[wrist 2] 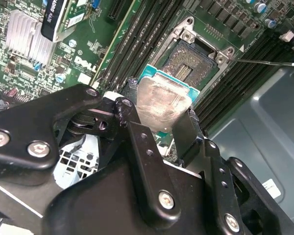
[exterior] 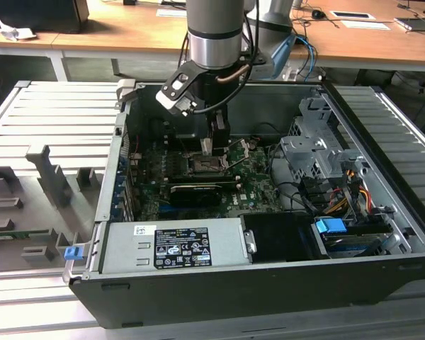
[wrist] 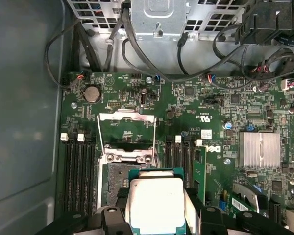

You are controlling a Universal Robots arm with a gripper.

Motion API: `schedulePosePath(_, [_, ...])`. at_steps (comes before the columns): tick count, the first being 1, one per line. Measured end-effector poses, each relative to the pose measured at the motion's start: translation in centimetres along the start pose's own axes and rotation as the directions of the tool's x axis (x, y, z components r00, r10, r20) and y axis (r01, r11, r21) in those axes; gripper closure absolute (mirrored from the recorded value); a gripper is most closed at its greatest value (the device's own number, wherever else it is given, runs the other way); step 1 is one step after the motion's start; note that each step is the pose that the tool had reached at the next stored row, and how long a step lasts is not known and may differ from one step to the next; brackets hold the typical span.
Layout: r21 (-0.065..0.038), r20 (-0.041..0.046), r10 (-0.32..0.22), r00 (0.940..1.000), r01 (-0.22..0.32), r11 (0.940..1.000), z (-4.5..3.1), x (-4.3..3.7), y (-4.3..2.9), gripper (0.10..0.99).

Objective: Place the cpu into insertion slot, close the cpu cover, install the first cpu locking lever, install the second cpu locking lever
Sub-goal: 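Place the cpu into insertion slot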

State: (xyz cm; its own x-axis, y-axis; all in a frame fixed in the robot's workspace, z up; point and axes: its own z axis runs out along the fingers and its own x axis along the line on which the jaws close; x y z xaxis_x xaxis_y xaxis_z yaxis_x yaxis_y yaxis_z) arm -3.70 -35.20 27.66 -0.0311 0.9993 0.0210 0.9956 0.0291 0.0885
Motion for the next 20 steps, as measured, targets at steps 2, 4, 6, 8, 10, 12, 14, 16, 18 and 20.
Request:
schedulePosePath(2, [0.0,0.0009,0.009,1.0,-0.009,1.0,0.22,0.06,-0.03,0.557])
schedulePosePath(4, [-0.001,0.0021,0.025,0.9997,-0.025,0.9997,0.35,0.08,-0.04,0.557])
schedulePosePath(6, [-0.001,0.0037,0.041,0.9991,-0.041,0.9991,0.63,0.1,-0.12,0.557])
schedulePosePath(8, [-0.001,0.0037,0.042,0.9991,-0.042,0.9991,0.76,0.1,-0.22,0.557])
schedulePosePath(10, [-0.001,0.0037,0.041,0.9991,-0.041,0.9991,0.81,0.1,-0.27,0.557])
schedulePosePath(12, [-0.001,0.0037,0.041,0.9991,-0.041,0.9991,0.86,0.1,-0.3,0.557])
schedulePosePath(14, [-0.001,0.0037,0.042,0.9991,-0.041,0.9991,0.89,0.1,-0.31,0.557])
schedulePosePath(16, [-0.001,0.0037,0.041,0.9991,-0.041,0.9991,0.93,0.1,-0.33,0.557])
schedulePosePath(18, [-0.001,0.0037,0.041,0.9991,-0.041,0.9991,0.95,0.1,-0.33,0.557])
schedulePosePath(20, [-0.001,0.0037,0.041,0.9991,-0.041,0.9991,0.99,0.1,-0.34,0.557])
